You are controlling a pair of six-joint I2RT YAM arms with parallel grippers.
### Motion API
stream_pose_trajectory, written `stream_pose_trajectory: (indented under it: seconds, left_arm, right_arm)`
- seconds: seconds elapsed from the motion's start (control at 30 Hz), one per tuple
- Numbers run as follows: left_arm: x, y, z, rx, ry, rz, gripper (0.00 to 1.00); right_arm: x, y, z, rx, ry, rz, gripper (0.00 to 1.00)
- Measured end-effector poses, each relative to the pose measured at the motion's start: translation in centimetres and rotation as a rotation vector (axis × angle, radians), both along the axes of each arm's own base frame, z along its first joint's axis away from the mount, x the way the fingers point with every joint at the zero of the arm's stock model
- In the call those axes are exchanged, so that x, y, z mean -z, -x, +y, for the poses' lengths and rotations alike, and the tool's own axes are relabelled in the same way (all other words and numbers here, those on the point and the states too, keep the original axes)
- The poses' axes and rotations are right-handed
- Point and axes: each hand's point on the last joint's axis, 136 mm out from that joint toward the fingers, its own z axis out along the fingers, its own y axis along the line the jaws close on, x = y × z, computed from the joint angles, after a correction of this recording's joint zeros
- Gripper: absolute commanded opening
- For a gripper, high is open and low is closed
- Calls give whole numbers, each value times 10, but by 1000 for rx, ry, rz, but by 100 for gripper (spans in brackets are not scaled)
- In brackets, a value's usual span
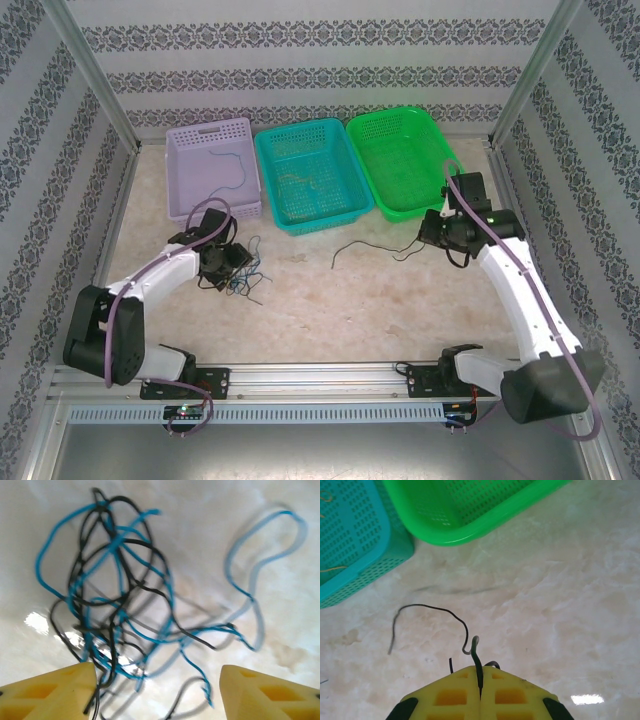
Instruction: Untangle the cables
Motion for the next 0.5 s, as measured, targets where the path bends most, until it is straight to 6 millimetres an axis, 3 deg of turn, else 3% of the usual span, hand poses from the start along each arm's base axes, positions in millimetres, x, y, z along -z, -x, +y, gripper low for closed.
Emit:
stream_pose_trajectory:
  seconds: [0.27, 0.5]
  left_arm:
    - [-89, -29, -25, -74, 143, -187, 74]
    - [-160, -40, -83, -22, 279, -301, 73]
  right_arm:
    - [-22, 15, 20, -59, -100, -73, 0]
    - [-51, 11, 44, -130, -230, -175, 0]
